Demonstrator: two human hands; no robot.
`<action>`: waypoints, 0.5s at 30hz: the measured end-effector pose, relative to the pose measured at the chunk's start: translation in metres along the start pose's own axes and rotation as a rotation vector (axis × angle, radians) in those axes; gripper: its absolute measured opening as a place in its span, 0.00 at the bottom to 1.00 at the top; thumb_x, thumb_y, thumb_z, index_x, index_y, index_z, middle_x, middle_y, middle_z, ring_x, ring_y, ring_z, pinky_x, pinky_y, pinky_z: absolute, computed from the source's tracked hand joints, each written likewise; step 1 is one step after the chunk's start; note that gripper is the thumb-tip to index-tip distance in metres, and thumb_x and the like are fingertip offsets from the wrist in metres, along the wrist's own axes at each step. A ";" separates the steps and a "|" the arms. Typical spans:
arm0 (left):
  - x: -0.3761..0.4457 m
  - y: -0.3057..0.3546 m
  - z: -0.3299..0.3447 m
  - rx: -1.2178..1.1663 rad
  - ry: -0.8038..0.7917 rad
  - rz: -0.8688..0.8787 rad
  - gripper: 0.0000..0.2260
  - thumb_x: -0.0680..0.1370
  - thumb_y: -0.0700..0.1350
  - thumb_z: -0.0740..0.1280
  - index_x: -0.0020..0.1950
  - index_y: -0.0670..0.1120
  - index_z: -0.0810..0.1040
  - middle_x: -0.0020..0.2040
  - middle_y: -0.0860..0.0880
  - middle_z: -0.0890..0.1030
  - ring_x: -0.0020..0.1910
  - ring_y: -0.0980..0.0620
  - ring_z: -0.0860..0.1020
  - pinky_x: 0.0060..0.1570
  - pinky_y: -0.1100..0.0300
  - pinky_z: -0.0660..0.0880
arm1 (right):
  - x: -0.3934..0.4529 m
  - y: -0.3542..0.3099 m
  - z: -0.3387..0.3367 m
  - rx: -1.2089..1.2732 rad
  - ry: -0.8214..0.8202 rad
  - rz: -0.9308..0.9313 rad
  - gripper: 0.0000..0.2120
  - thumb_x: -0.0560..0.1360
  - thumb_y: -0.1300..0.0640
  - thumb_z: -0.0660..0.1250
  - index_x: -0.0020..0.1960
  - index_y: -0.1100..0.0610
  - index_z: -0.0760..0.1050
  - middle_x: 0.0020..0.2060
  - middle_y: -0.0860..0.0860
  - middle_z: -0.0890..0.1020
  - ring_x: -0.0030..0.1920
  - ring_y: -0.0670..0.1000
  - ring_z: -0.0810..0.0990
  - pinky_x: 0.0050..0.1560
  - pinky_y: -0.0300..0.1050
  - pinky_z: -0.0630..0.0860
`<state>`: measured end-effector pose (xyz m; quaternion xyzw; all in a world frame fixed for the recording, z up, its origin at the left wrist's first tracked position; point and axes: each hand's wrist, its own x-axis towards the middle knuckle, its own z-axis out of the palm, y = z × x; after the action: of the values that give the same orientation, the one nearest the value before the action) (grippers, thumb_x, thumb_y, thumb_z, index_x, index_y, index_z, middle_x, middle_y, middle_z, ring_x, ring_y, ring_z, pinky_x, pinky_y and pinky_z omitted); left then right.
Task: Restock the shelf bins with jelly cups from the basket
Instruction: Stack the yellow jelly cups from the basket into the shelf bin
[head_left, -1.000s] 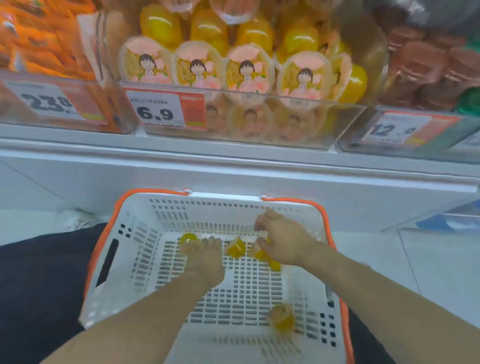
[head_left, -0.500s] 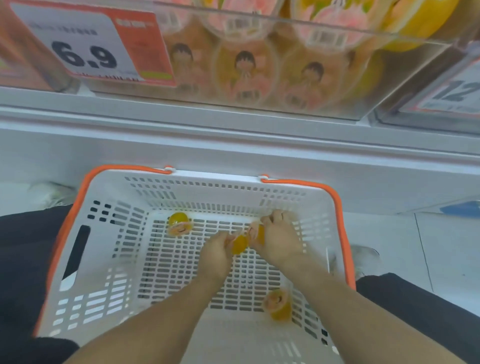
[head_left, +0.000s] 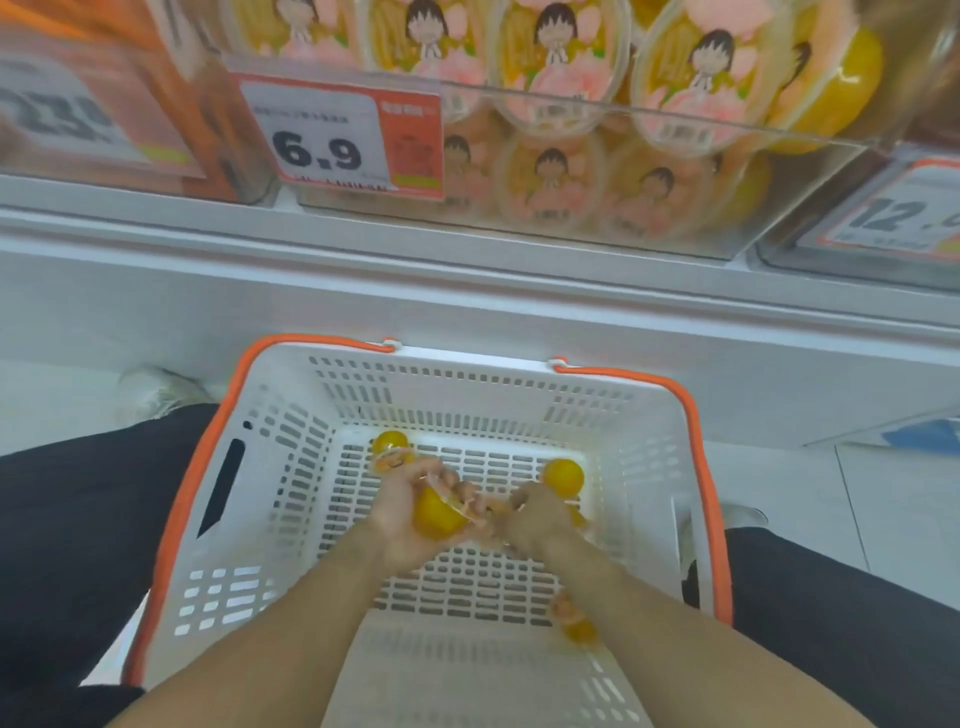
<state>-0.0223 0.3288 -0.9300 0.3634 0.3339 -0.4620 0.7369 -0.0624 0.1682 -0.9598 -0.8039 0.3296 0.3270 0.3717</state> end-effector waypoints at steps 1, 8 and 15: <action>-0.009 0.007 0.005 0.074 -0.032 -0.020 0.15 0.77 0.48 0.63 0.33 0.43 0.74 0.35 0.41 0.76 0.37 0.42 0.78 0.50 0.47 0.77 | -0.008 -0.004 -0.005 0.265 -0.070 0.065 0.04 0.77 0.63 0.66 0.49 0.56 0.71 0.46 0.57 0.80 0.37 0.53 0.79 0.35 0.47 0.80; -0.089 0.078 0.064 1.233 -0.042 -0.204 0.34 0.71 0.71 0.68 0.52 0.39 0.78 0.36 0.41 0.79 0.34 0.42 0.81 0.38 0.46 0.80 | -0.080 -0.064 -0.096 0.816 -0.167 -0.271 0.12 0.77 0.66 0.70 0.52 0.60 0.67 0.41 0.64 0.82 0.29 0.55 0.80 0.33 0.47 0.80; -0.161 0.091 0.135 1.080 0.077 0.396 0.28 0.72 0.68 0.68 0.50 0.41 0.81 0.35 0.46 0.82 0.35 0.42 0.81 0.38 0.50 0.80 | -0.166 -0.120 -0.183 0.632 -0.254 -0.459 0.10 0.76 0.62 0.71 0.53 0.59 0.71 0.38 0.58 0.83 0.38 0.57 0.86 0.33 0.44 0.80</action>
<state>0.0265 0.3131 -0.7068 0.7603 0.0030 -0.4066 0.5065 -0.0130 0.1280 -0.6925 -0.6560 0.1774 0.2150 0.7014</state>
